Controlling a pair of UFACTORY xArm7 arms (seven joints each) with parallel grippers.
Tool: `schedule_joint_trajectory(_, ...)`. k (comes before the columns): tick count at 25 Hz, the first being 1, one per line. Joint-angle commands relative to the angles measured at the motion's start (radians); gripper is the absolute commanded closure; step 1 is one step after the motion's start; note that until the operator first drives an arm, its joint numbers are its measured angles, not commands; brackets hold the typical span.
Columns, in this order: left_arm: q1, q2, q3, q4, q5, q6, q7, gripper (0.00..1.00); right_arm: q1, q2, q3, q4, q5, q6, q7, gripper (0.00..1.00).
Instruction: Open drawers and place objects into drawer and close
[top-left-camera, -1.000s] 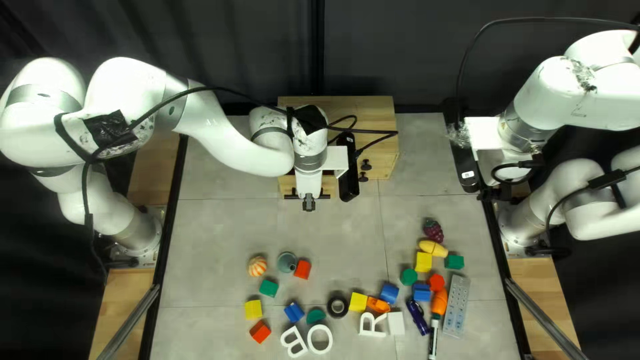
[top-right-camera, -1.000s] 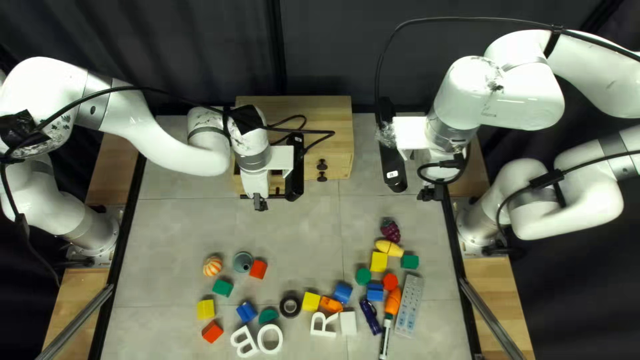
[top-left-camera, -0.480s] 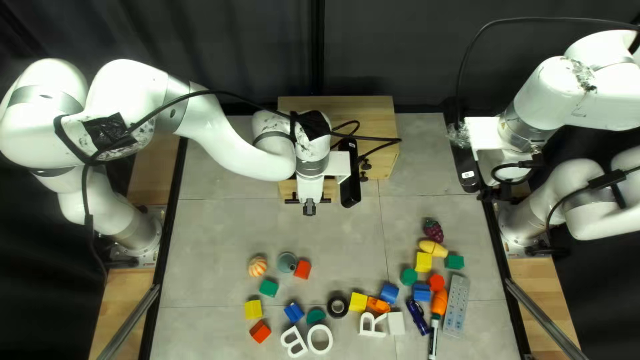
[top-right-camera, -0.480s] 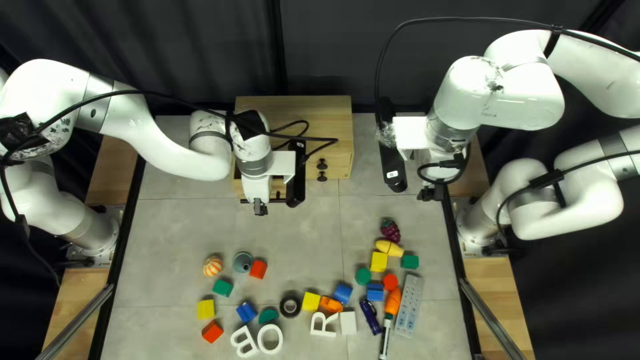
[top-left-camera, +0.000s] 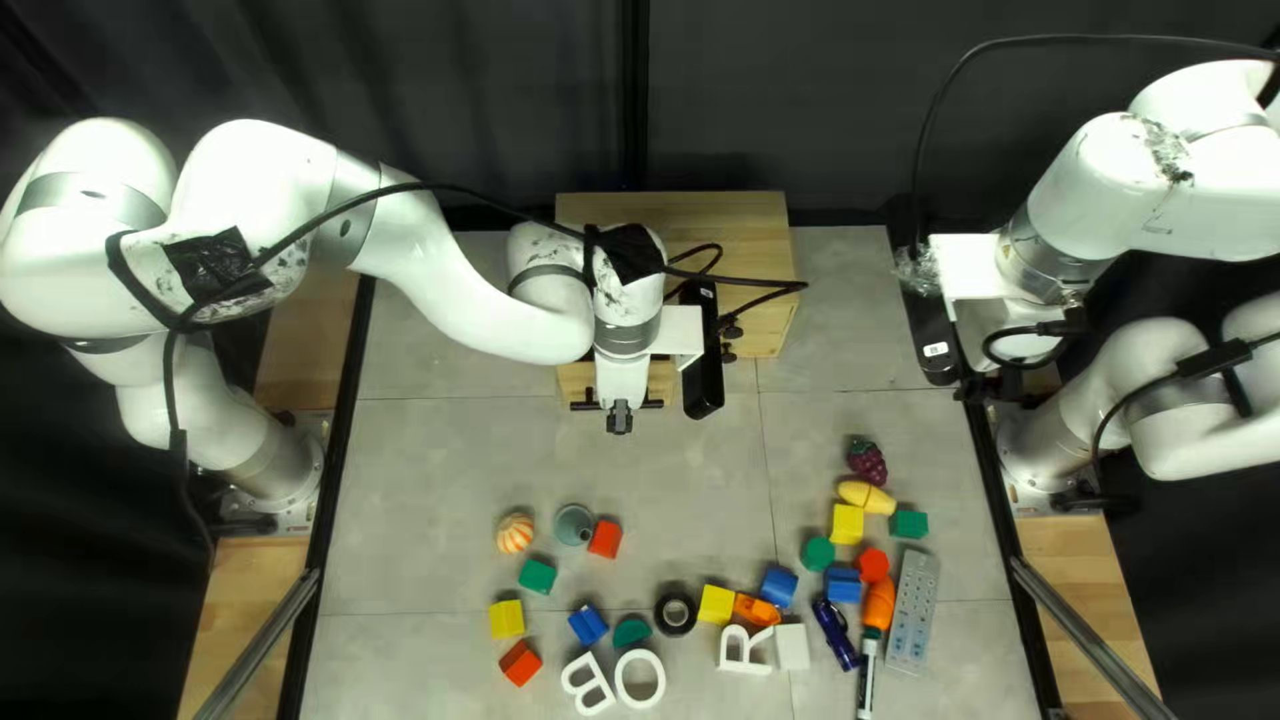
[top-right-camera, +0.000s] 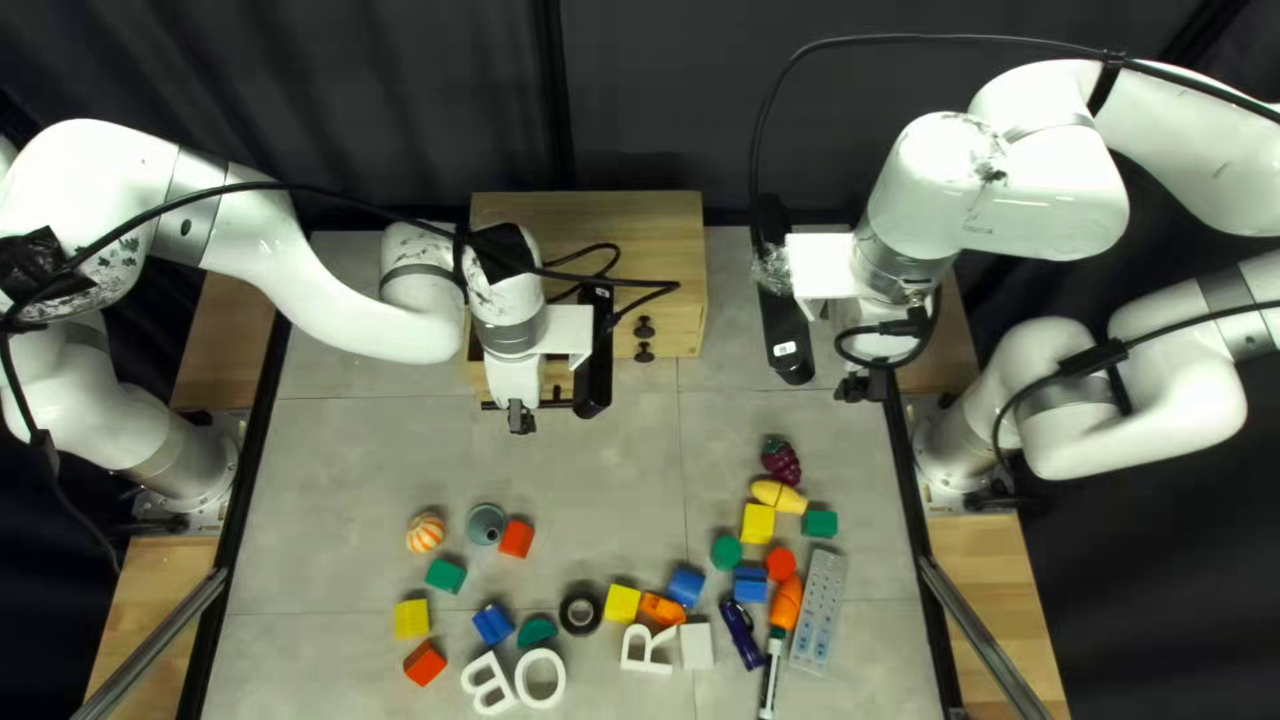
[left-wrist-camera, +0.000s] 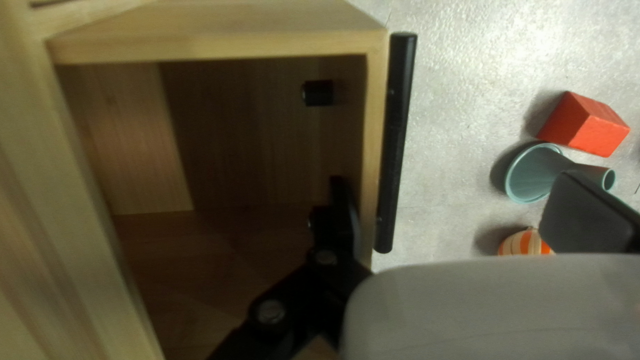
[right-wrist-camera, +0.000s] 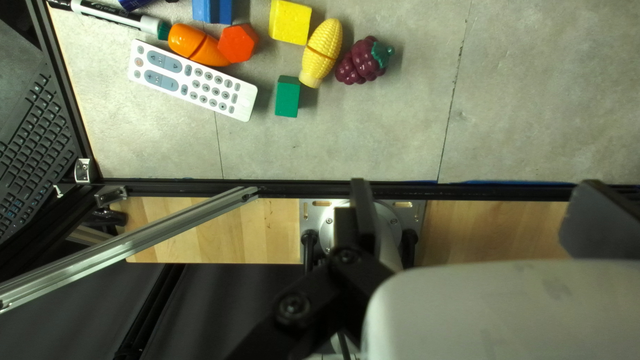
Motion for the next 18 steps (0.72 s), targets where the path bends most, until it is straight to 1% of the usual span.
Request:
schedule_joint_trajectory(1, -0.001, -0.008, -0.003, -0.012, -0.005, -0.006, 0.000, 0.00, 0.000, 0.000, 0.000, 0.000, 0.000, 0.000, 0.000, 0.00)
schedule_joint_trajectory(8, -0.007, -0.008, -0.008, -0.017, -0.006, -0.010, -0.005, 0.00, 0.000, 0.000, 0.000, 0.000, 0.000, 0.000, 0.000, 0.00)
schedule_joint_trajectory(18, -0.018, -0.009, -0.014, 0.005, 0.003, 0.013, -0.026, 0.00, 0.000, 0.000, 0.000, 0.000, 0.000, 0.000, 0.000, 0.00)
